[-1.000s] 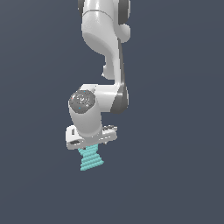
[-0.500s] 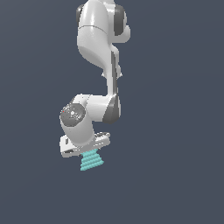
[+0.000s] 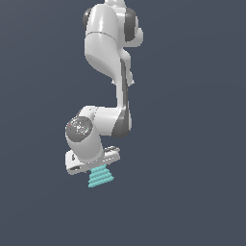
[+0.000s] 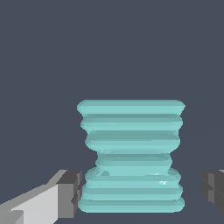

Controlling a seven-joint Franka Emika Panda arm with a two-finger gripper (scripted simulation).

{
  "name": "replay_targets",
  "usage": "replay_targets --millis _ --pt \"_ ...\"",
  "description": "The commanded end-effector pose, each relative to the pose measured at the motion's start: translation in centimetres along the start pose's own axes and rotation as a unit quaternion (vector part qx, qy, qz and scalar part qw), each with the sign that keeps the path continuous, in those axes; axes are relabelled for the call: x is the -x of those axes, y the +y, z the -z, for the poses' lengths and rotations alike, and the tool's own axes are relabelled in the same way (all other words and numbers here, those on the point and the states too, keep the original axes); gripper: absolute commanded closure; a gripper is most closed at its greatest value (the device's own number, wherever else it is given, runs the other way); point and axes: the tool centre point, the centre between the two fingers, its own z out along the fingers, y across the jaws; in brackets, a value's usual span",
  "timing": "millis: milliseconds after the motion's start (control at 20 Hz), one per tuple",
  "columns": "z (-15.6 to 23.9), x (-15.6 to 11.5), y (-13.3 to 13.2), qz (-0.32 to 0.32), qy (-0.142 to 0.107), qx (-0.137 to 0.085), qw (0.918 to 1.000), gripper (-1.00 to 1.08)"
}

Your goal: Pick up the object and move it to a goal position.

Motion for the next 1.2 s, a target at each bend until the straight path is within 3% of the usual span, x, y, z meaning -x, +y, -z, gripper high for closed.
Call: replay_targets --millis 0,350,650,700,1150 --pt "-0.9 0.1 0.0 0.000 -0.001 0.000 1.0000 -0.92" --pt "-4.3 0.1 -0.1 0.001 0.000 0.000 1.0000 -0.92" --pt "-4.6 0.0 0.0 0.001 0.000 0.000 1.0000 -0.92" --pt "-4.6 0.0 0.0 0.001 0.000 0.000 1.0000 1.08" --pt "-4.6 0.0 0.0 0.001 0.000 0.000 1.0000 1.08"
